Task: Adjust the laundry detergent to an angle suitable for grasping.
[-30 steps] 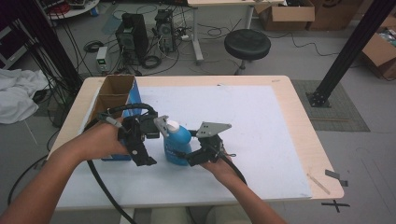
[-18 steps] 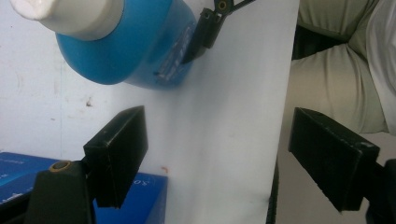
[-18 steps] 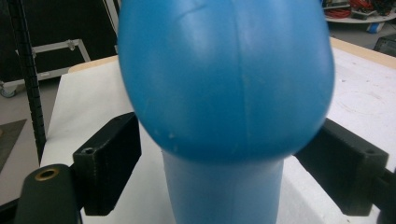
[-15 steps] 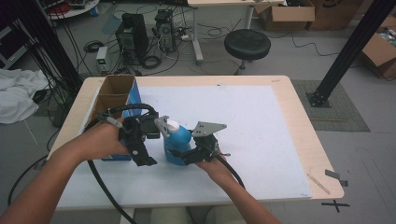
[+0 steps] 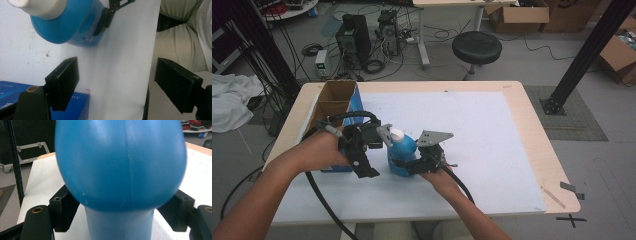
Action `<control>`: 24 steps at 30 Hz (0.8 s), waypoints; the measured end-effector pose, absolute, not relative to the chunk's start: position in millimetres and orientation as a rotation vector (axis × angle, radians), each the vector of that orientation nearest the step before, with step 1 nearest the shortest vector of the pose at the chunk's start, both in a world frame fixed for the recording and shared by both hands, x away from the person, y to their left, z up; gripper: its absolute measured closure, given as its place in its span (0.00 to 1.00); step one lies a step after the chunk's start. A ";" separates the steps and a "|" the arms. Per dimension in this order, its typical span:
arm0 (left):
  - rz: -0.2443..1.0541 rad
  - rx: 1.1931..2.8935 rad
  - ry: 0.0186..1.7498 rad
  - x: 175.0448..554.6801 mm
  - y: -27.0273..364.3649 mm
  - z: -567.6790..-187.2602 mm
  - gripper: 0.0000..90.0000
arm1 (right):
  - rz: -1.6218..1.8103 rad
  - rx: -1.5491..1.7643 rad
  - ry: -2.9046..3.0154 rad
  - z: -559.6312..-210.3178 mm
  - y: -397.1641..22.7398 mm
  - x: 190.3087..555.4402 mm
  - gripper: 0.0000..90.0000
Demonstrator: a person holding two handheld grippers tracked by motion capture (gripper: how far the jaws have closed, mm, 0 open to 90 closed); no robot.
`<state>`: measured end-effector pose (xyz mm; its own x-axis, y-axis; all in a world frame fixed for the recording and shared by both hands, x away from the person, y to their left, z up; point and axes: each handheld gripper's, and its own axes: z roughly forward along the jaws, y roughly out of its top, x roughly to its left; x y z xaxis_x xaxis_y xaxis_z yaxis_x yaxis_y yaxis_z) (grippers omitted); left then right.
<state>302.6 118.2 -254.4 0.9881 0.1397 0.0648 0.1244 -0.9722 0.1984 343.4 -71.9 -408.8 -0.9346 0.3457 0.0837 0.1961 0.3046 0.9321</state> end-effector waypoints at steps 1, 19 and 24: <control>0.115 2.941 0.196 302.7 118.2 -254.1 0.23 | 1.704 0.509 2.428 -408.8 -71.9 343.5 0.27; 0.112 2.938 0.209 302.9 121.4 -254.9 0.23 | 1.693 0.474 2.422 -409.7 -68.8 344.9 0.42; 0.112 2.934 0.213 303.0 122.1 -255.3 0.23 | 1.690 0.440 2.430 -408.5 -68.2 344.1 0.47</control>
